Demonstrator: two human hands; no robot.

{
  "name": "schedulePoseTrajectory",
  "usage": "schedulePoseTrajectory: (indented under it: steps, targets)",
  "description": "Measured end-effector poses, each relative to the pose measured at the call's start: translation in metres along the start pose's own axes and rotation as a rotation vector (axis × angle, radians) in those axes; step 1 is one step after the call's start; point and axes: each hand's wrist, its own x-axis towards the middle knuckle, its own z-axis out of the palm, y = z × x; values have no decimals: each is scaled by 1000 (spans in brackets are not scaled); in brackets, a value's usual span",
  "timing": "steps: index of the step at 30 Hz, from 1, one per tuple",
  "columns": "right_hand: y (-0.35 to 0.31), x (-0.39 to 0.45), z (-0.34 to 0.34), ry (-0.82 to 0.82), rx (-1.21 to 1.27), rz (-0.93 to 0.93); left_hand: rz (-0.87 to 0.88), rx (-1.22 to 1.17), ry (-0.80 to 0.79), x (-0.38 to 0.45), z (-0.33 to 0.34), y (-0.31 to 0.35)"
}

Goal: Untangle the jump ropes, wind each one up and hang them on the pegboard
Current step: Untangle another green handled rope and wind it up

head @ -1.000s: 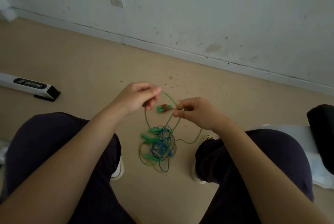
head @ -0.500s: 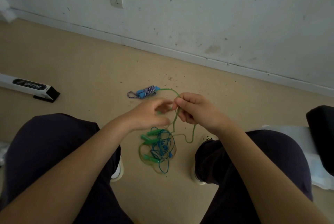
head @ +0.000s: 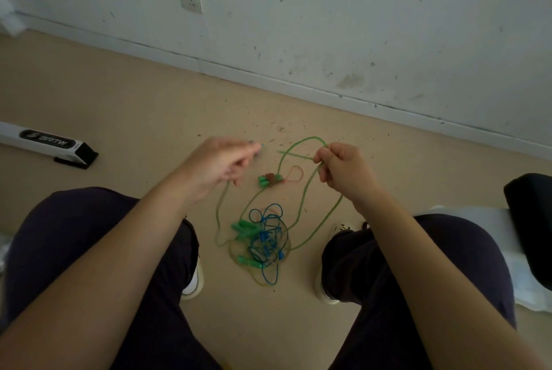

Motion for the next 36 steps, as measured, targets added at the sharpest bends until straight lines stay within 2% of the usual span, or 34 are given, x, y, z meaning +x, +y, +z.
schedulePoseTrajectory:
  steps: [2, 4, 6, 8, 10, 12, 15, 18, 20, 22, 25, 29, 31, 34, 36]
  targets:
    - [0, 0, -3, 17, 38, 25, 50, -127, 179, 4, -7, 0]
    - [-3, -3, -2, -71, 153, 20, 31, 49, 217, 7, -4, -6]
    - [-5, -6, 4, -200, 250, -28, -64, 248, 34, 5, 8, -13]
    - [-7, -9, 11, -329, 309, -83, -134, 273, -177, 2, 22, -17]
    - [-9, -11, 14, -405, 333, -115, -139, 227, -286, -1, 31, -17]
    - [-10, -10, 14, -378, 333, -113, -106, 216, -292, -2, 32, -13]
    - [-8, -5, 8, -161, 265, -45, -123, 210, -164, -1, 20, -7]
    - [-3, 1, -3, 70, 176, 26, -94, 243, 110, 1, -2, -1]
    - [-1, 3, -8, 141, 143, 47, -44, 183, 306, 3, -14, 2]
    - [0, 3, -9, 128, 102, 65, -40, 96, 363, 4, -19, 2]
    - [2, -1, -3, 55, 45, 76, -67, 114, 189, 1, -9, -2]
    - [3, -4, 3, 48, -224, 54, -116, 159, 76, 1, 3, -6]
    - [-1, -8, 7, 8, -213, -38, -160, 179, -18, 2, 6, -9]
    - [-5, -12, 16, -231, -96, -224, -162, 168, -192, 1, 17, -10]
    - [-7, -15, 21, -390, 28, -217, -126, 177, -236, -2, 24, -8]
